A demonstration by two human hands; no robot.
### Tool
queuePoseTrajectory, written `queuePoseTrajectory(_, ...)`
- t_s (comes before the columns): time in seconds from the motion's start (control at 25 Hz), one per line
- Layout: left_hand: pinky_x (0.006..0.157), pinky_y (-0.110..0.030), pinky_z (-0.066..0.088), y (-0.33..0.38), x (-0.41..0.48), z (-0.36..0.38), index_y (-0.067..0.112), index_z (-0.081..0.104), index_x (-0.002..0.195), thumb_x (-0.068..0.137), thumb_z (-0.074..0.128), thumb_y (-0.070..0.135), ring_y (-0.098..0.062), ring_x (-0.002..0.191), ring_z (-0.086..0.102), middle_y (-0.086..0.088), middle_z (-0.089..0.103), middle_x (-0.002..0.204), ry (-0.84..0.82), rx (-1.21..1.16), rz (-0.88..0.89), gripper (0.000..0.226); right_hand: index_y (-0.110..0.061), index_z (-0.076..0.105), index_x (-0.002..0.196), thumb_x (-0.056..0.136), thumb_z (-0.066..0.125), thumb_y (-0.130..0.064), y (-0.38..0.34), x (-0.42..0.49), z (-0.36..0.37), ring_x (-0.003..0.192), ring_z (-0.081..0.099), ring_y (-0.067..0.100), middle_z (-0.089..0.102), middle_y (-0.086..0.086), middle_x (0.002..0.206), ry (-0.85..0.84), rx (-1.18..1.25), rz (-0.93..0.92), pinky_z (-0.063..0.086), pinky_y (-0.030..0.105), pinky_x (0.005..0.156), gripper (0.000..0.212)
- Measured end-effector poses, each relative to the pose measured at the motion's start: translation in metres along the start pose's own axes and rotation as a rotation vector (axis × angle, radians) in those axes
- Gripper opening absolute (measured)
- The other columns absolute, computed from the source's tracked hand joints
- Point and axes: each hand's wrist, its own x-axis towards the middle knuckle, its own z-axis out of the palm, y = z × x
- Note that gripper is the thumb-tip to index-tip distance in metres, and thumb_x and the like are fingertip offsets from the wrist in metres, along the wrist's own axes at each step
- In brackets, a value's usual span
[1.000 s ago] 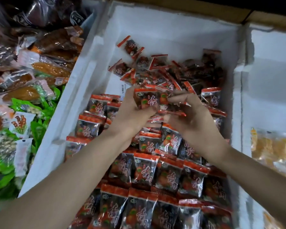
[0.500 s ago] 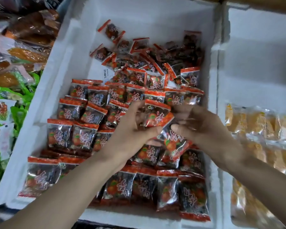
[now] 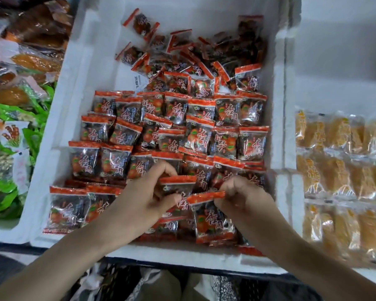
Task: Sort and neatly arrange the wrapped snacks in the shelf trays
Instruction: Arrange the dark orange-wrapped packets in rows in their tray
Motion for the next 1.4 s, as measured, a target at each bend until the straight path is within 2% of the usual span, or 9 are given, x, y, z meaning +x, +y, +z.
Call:
queuePoseTrajectory(0.12,0.057,-0.011,0.042,-0.004,-0.003,0.002,0.040,0.045,0.103,0.089,0.060,0.025,0.004,0.066,0.060,0.016,0.062,0.075,-0.054,0.076,0.021,0.026,-0.023,0.049,0.071,0.089,0.057,-0.010,0.003,-0.005,0.004,0.048,0.043,0.004,0.052,-0.006,0.055,0.064,-0.022,-0.025,0.035,0.019,0.048,0.024)
queuePoseTrajectory(0.24,0.064,-0.011,0.044,-0.005,-0.004,0.014,0.039,0.041,0.117,0.091,0.056,0.030,0.005,0.077,0.059,0.023,0.056,0.099,-0.122,0.149,0.054,0.032,-0.027,0.046,0.080,0.091,0.053,-0.009,0.016,-0.007,-0.004,0.055,0.049,0.002,0.056,-0.011,0.066,0.137,-0.123,-0.058,0.037,0.017,0.047,0.022)
queuePoseTrajectory(0.4,0.092,-0.006,0.038,-0.019,-0.006,0.035,0.033,0.030,0.139,0.087,0.056,0.043,0.006,0.106,0.039,0.017,0.034,0.128,-0.076,0.563,0.304,0.059,-0.032,0.050,0.116,0.089,0.055,-0.015,0.037,-0.013,-0.013,0.102,0.049,0.001,0.053,-0.014,0.113,0.123,-0.483,-0.359,0.040,0.011,0.089,0.033)
queuePoseTrajectory(0.48,0.096,-0.024,0.043,-0.026,-0.007,0.037,0.020,0.045,0.134,0.074,0.059,0.049,-0.006,0.110,0.040,0.007,0.047,0.123,0.050,0.777,0.473,0.068,-0.027,0.049,0.127,0.089,0.050,-0.036,0.045,-0.013,-0.017,0.120,0.041,0.005,0.049,-0.012,0.128,0.022,-0.574,-0.459,0.030,0.017,0.105,0.039)
queuePoseTrajectory(0.56,0.097,-0.027,0.041,-0.032,-0.004,0.037,0.014,0.053,0.131,0.069,0.059,0.051,-0.012,0.107,0.044,0.002,0.056,0.117,0.089,0.853,0.574,0.072,-0.025,0.050,0.129,0.083,0.049,-0.049,0.050,-0.011,-0.018,0.128,0.039,0.011,0.050,-0.011,0.133,-0.061,-0.678,-0.520,0.033,0.030,0.109,0.052)
queuePoseTrajectory(0.76,0.078,-0.033,0.053,-0.039,0.000,0.044,0.003,0.054,0.130,0.068,0.068,0.052,-0.021,0.096,0.056,-0.010,0.063,0.109,0.097,1.083,0.679,0.081,-0.015,0.056,0.128,0.081,0.045,-0.048,0.056,-0.015,-0.010,0.122,0.049,0.019,0.058,-0.002,0.130,-0.038,-0.803,-0.589,0.046,0.037,0.099,0.058)
queuePoseTrajectory(0.96,0.088,-0.039,0.045,-0.044,-0.001,0.047,-0.002,0.038,0.137,0.080,0.056,0.050,-0.029,0.105,0.055,-0.019,0.058,0.121,0.073,1.215,0.657,0.080,-0.004,0.054,0.129,0.083,0.039,-0.049,0.063,-0.025,0.004,0.121,0.045,0.023,0.057,0.009,0.131,0.033,-1.059,-0.585,0.034,0.038,0.100,0.066)
queuePoseTrajectory(1.2,0.092,-0.032,0.044,-0.031,-0.004,0.032,0.012,0.052,0.134,0.090,0.042,0.052,-0.020,0.109,0.051,-0.009,0.054,0.129,-0.007,1.033,0.644,0.060,-0.010,0.045,0.128,0.086,0.034,-0.054,0.044,-0.021,-0.007,0.109,0.046,0.018,0.059,0.005,0.122,0.051,-1.031,-0.563,0.040,0.033,0.095,0.063)
queuePoseTrajectory(1.4,0.092,-0.034,0.048,-0.007,0.057,-0.023,0.016,0.054,0.122,0.092,0.036,0.040,-0.018,0.105,0.054,-0.004,0.055,0.116,0.249,0.952,0.616,0.042,-0.011,0.050,0.122,0.093,0.038,-0.029,-0.008,0.054,-0.032,0.109,0.049,0.019,0.056,0.008,0.119,0.210,-0.841,-0.648,0.044,0.032,0.096,0.037)
